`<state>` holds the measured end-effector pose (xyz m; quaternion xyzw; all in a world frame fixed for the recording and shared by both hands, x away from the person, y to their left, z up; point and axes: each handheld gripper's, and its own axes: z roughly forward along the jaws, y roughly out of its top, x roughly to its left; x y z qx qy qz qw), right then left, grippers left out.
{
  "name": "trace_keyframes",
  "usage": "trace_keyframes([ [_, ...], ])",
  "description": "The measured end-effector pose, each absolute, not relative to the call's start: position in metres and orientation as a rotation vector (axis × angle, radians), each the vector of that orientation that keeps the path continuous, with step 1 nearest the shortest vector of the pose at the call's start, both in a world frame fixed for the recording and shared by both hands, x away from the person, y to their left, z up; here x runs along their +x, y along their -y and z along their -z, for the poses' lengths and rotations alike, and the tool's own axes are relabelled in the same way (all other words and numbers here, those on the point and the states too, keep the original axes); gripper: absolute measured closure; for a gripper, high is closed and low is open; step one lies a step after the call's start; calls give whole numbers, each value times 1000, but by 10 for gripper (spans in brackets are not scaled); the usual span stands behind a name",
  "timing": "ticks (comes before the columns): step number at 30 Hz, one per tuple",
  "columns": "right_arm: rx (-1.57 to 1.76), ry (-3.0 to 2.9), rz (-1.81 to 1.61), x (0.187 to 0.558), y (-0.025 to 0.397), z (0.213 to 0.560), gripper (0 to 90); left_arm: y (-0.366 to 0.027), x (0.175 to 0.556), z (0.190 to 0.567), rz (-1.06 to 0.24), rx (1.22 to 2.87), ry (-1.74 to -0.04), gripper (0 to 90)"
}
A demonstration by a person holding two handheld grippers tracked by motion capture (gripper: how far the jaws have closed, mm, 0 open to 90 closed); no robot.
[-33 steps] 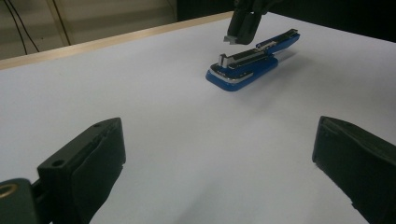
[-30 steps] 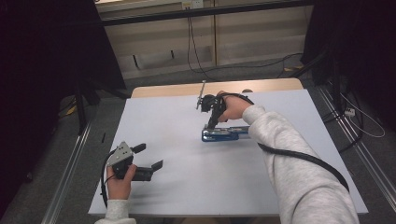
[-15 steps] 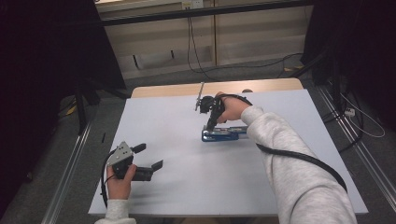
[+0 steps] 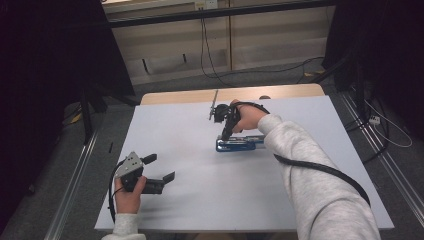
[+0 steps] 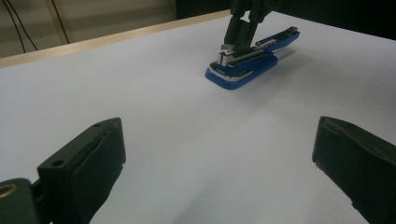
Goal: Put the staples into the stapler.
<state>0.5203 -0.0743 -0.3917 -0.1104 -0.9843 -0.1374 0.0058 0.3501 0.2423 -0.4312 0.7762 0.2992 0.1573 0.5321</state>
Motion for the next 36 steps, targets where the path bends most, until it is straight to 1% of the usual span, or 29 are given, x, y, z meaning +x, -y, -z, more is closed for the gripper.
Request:
trace_keyframes([
  [36, -299, 3095, 421, 521, 71, 395, 779, -242, 351, 431, -375, 1860, -708, 26],
])
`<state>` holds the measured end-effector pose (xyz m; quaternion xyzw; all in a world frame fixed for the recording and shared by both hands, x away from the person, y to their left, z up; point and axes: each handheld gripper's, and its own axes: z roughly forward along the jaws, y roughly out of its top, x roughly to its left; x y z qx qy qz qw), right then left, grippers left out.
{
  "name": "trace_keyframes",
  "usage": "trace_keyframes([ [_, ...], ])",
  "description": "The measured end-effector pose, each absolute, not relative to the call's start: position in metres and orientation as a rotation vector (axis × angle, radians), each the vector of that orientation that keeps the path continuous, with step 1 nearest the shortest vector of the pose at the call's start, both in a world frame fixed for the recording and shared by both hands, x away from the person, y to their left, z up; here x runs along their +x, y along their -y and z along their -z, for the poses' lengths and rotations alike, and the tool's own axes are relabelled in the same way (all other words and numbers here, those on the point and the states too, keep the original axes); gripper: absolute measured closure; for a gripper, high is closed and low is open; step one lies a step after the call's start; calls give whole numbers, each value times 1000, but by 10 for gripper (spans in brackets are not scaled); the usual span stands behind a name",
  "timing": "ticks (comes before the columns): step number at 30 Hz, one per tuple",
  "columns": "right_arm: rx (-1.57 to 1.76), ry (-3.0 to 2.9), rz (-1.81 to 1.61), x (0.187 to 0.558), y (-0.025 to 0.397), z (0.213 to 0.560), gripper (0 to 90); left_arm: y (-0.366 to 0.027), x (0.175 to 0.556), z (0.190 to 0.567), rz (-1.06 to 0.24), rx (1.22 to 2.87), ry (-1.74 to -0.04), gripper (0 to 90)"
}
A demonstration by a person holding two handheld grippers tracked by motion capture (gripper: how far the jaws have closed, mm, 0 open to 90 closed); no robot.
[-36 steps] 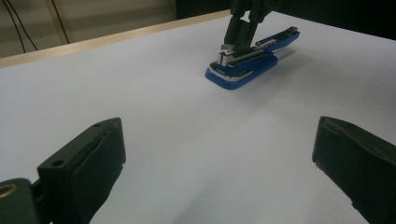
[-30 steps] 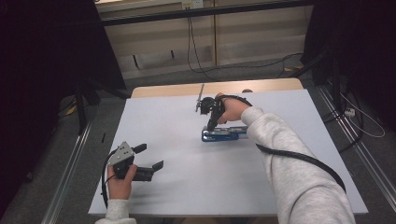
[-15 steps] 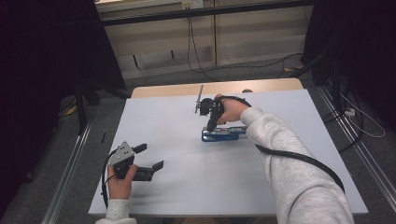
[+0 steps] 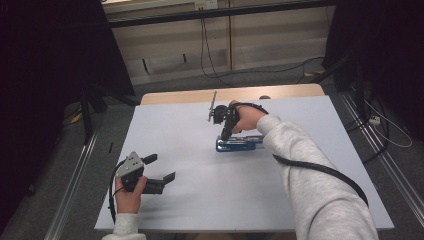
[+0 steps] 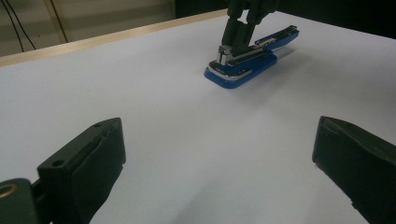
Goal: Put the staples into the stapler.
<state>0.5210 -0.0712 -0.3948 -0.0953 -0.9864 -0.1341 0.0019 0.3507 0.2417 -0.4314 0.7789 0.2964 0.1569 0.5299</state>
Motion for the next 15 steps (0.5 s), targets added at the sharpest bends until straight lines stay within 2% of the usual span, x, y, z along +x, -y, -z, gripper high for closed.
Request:
trace_keyframes([
  [15, -309, 3093, 414, 520, 71, 396, 754, -241, 351, 432, -373, 1862, -709, 26],
])
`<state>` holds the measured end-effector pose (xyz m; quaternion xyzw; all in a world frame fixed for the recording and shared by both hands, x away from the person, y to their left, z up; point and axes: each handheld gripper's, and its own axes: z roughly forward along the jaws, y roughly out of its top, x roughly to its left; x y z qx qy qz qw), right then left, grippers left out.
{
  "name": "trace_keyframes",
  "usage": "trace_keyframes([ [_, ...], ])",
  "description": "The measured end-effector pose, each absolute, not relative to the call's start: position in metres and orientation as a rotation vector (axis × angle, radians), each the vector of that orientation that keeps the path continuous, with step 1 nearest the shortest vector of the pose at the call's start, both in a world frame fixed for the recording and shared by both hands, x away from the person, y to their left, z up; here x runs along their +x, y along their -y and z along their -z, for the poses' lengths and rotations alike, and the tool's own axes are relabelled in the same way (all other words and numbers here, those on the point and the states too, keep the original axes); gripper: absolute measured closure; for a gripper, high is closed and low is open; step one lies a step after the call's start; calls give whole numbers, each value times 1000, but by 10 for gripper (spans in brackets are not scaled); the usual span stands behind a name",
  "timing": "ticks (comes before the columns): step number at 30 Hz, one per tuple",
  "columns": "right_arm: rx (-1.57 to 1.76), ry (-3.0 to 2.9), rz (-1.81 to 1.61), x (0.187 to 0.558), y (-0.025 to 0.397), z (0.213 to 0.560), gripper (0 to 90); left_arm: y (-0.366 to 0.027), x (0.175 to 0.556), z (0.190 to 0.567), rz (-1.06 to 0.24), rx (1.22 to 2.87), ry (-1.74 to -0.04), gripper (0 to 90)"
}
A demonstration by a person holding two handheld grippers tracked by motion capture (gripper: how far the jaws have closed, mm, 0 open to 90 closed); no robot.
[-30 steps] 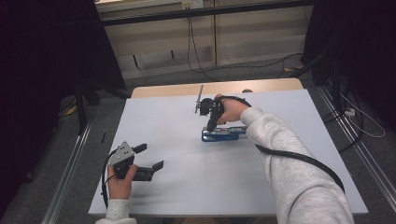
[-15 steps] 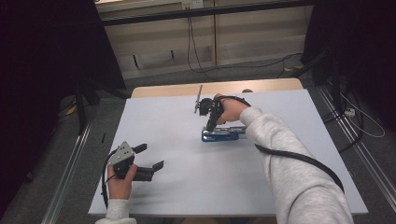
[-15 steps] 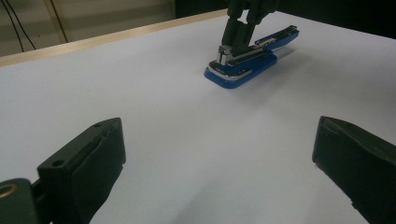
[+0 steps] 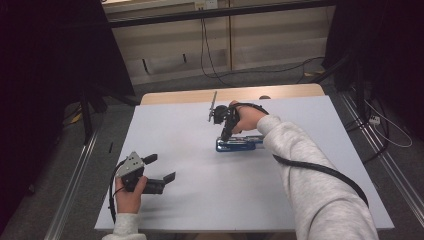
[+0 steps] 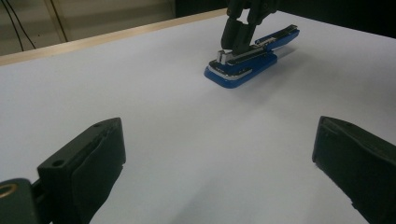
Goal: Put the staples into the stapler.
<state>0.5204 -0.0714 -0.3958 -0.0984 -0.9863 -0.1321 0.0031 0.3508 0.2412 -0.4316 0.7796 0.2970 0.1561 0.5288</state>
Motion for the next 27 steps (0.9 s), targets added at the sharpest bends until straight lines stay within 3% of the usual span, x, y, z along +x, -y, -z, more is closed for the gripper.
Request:
trace_keyframes([
  [8, -335, 3090, 457, 518, 75, 394, 685, -240, 352, 432, -369, 1849, -712, 27],
  [21, -644, 3040, 706, 508, 122, 383, 368, -229, 365, 429, -332, 1817, -696, 26],
  [27, -750, 3001, 779, 503, 144, 386, 301, -219, 370, 431, -317, 1862, -693, 25],
])
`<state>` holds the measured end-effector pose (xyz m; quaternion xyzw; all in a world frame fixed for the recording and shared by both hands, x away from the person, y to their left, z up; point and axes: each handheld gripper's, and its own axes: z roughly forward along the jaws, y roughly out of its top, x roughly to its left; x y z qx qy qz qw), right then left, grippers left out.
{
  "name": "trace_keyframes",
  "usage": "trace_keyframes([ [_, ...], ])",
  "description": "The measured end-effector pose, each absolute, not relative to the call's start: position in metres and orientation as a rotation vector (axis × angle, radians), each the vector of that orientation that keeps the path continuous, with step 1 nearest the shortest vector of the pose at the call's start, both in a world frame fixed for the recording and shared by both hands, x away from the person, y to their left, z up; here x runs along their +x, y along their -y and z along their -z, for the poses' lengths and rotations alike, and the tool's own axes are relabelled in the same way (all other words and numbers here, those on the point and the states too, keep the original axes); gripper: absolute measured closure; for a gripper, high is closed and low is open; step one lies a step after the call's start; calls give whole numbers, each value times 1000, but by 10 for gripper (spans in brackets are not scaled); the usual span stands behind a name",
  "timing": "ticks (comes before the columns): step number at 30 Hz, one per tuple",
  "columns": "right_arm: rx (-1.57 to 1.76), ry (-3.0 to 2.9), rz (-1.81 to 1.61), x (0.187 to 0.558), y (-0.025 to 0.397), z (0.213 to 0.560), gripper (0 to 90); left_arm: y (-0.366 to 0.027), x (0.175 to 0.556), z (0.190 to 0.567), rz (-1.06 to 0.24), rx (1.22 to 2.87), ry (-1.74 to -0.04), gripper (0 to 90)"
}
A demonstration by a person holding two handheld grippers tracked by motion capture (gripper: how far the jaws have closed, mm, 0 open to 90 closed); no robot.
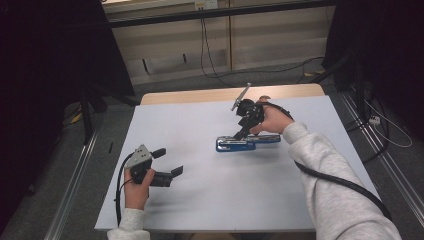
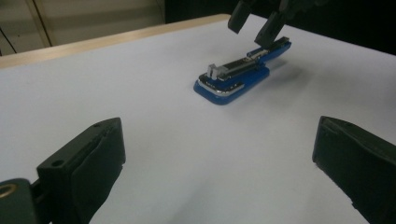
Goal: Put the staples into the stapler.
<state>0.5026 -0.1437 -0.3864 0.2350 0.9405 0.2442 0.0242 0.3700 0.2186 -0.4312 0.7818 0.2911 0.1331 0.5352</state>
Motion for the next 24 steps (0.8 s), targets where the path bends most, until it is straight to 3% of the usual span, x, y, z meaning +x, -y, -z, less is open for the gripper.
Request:
trace_keyframes([
  [12, 850, -2814, -841, 487, 176, 391, 171, -199, 378, 432, -303, 1888, -673, 23],
  [24, 949, -2730, -885, 470, 210, 388, 152, -186, 386, 433, -297, 1888, -675, 24],
])
